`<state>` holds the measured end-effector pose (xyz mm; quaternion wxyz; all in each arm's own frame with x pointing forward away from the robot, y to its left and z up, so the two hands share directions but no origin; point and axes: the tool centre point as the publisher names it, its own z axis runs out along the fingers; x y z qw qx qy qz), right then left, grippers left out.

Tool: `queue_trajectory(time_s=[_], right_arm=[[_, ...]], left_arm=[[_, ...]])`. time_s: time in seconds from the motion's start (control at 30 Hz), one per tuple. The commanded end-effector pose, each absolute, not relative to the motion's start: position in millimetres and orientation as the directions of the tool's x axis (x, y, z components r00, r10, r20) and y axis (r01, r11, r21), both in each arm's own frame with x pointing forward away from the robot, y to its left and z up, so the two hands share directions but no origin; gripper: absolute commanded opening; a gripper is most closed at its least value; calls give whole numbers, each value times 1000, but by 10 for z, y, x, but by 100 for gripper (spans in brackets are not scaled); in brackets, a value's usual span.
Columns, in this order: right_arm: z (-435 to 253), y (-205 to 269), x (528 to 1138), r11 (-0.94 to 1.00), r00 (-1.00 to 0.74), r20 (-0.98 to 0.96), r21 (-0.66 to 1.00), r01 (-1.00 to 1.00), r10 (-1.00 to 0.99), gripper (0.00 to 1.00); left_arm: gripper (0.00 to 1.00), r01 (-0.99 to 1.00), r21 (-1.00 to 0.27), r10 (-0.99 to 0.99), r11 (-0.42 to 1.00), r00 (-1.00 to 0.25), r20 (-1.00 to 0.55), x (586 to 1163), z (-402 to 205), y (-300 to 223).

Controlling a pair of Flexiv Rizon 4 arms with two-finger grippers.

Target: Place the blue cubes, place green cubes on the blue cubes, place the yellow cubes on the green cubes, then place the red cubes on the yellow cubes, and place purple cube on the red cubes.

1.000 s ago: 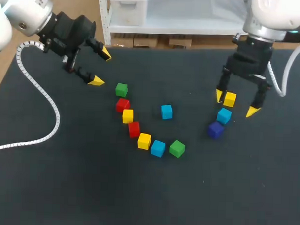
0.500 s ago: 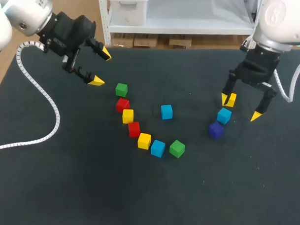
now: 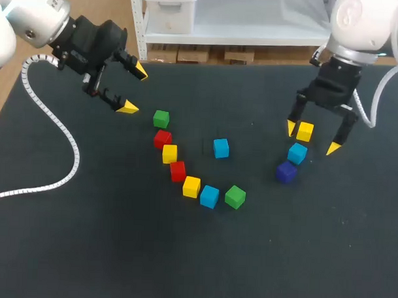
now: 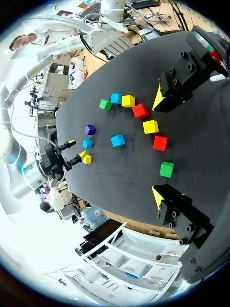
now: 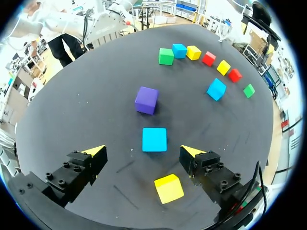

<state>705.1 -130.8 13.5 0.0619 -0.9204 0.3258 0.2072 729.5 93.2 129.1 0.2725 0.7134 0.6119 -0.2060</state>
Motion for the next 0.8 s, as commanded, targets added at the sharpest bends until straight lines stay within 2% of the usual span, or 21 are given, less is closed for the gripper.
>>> queue_trajectory(time_s=[0.03, 0.5, 0.6, 0.7, 0.73, 0.8], right_arm=[[86, -1247, 7124, -790, 703, -437, 29, -612, -561, 100], [34, -1164, 7093, -796, 704, -438, 43, -604, -558, 98], [22, -1161, 7078, -792, 700, -441, 41, -609, -561, 91], [6, -1144, 7065, -791, 699, -442, 42, -610, -562, 78], [1, -1140, 7062, -791, 699, -442, 43, -610, -563, 71], [-7, -1136, 7058, -791, 698, -440, 46, -610, -565, 66]], left_arm=[[100, 985, 134, 761, -106, 167, -627, 7316, 1290, 933], [100, 985, 134, 761, -106, 167, -627, 7316, 1290, 933], [100, 985, 134, 761, -106, 167, -627, 7316, 1290, 933], [100, 985, 134, 761, -106, 167, -627, 7316, 1290, 933], [100, 985, 134, 761, -106, 167, -627, 7316, 1290, 933], [100, 985, 134, 761, -106, 167, -627, 7316, 1290, 933]])
